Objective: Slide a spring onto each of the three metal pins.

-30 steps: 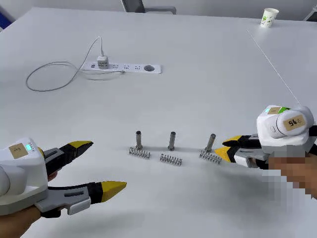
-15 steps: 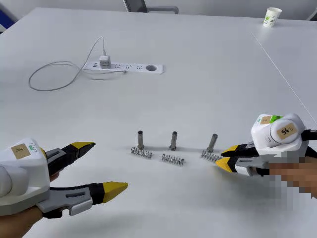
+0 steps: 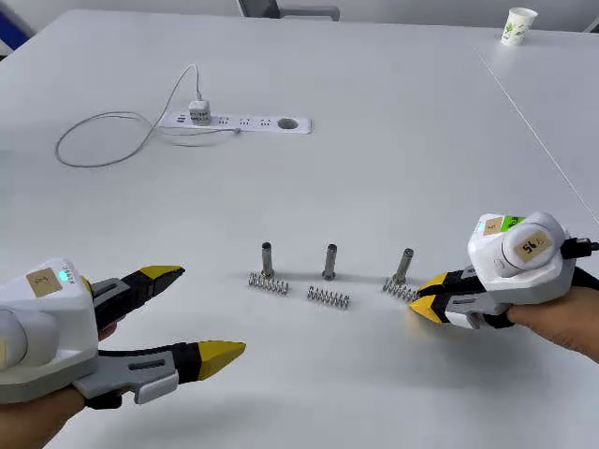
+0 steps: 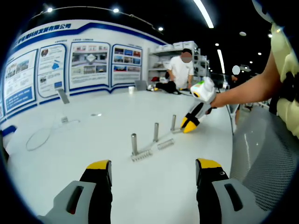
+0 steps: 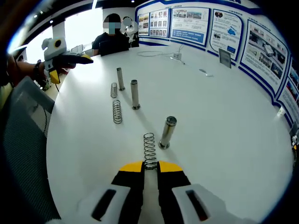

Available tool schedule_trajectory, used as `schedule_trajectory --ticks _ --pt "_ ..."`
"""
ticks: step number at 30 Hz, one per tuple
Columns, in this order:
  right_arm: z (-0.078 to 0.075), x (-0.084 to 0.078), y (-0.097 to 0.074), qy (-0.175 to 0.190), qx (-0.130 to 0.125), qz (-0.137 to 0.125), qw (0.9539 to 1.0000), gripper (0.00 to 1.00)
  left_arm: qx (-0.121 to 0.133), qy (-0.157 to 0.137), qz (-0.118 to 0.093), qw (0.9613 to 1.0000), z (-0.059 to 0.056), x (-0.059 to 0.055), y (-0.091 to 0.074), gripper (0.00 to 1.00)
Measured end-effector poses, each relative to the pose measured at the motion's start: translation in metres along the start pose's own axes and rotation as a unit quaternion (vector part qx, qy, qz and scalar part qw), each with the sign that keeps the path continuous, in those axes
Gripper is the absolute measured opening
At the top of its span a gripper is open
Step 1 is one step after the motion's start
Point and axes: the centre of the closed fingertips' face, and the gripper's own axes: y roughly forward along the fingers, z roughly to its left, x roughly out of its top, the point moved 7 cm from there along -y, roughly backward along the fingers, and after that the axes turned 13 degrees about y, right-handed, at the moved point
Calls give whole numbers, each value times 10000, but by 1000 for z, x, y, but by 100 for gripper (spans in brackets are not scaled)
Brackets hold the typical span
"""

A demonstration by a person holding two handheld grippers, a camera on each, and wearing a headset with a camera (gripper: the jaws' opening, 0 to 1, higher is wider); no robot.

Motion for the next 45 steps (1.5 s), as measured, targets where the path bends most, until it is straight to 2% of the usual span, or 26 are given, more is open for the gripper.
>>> schedule_trajectory --ticks 5,12,21,27,36,45 --pt "2 0 -1 59 11 61 10000 12 -87 13 6 10000 -4 0 2 73" --pt "8 -1 -6 7 61 136 9999 11 -339 74 22 9994 -13 0 9 70" --pt "25 9 -18 -250 251 156 9993 11 -757 189 -7 9970 -27 6 23 65" --pt "39 18 -18 -412 401 146 9982 11 -992 319 -40 9945 -32 11 34 63" --pt "63 33 -17 -790 746 227 9938 11 -1213 414 -80 9917 -35 15 45 59" --pt "84 49 -18 -1113 1022 236 9882 11 -1297 472 -137 9903 -39 19 54 54"
